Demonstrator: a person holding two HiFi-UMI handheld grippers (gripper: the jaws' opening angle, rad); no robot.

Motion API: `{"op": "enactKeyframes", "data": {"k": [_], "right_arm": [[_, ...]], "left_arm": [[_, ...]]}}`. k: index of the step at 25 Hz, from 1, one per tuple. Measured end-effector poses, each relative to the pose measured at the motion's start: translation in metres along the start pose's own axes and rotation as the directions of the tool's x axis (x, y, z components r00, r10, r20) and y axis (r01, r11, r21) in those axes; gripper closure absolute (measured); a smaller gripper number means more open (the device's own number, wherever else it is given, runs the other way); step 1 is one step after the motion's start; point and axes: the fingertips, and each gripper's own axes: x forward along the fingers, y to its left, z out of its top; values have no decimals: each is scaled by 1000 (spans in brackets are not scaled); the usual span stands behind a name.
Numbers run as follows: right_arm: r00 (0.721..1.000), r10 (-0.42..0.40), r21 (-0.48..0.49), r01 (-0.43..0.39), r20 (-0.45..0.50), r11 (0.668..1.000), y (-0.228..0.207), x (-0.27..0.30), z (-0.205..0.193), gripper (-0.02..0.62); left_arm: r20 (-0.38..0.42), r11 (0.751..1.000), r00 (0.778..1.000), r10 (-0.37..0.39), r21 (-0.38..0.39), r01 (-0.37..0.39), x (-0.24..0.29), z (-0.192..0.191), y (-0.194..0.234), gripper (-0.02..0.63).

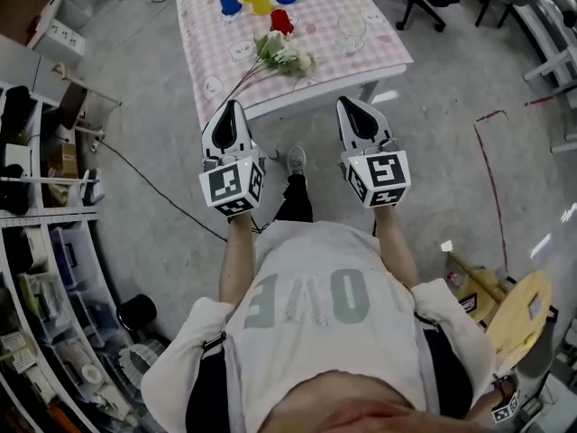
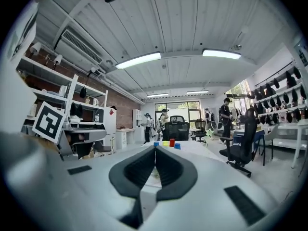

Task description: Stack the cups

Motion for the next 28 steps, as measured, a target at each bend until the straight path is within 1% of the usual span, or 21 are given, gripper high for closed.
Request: {"op": "enactKeyframes", "data": {"k": [2, 5, 9, 13, 16, 19, 22, 24, 26, 28], "right_arm": [[1000, 5, 4, -5, 0, 1000, -8, 29, 8, 566], [1000, 15, 14, -15, -3, 1000, -15, 77, 21, 567], [1000, 16, 2, -16, -2, 1000, -27, 144, 37, 567], [1000, -1, 7, 1, -8, 1000, -47, 207, 46, 568], [999, -33, 16, 33, -4, 999, -61, 243, 49, 566], [999, -49, 39, 49, -20, 998, -69, 269, 42, 568], [999, -40, 43, 41, -34, 998, -72, 283, 36, 567], [999, -28, 48, 30, -29, 998, -76, 292, 35, 566], [1000, -7, 59, 8, -23, 998, -82, 303, 35, 567], [999, 30, 66, -29, -24, 997, -85, 314, 37, 567]], "left_arm": [[5, 1000, 1000, -7, -3, 7, 29, 5, 11, 580], [2, 1000, 1000, -19, 17, 19, 77, 13, 28, 579], [11, 999, 1000, -24, 26, 23, 139, 22, 53, 580], [18, 999, 999, -35, 21, 35, 199, 26, 74, 578], [21, 999, 998, -55, 5, 54, 235, 24, 85, 578], [-11, 998, 998, -61, -11, 61, 255, 11, 88, 580], [-40, 997, 996, -74, -18, 73, 266, -2, 82, 580], [-45, 998, 997, -68, -16, 67, 274, -6, 80, 579], [-35, 999, 999, -38, -22, 38, 283, -7, 81, 580], [-26, 1000, 1000, 9, -24, -10, 287, -5, 86, 579]]}}
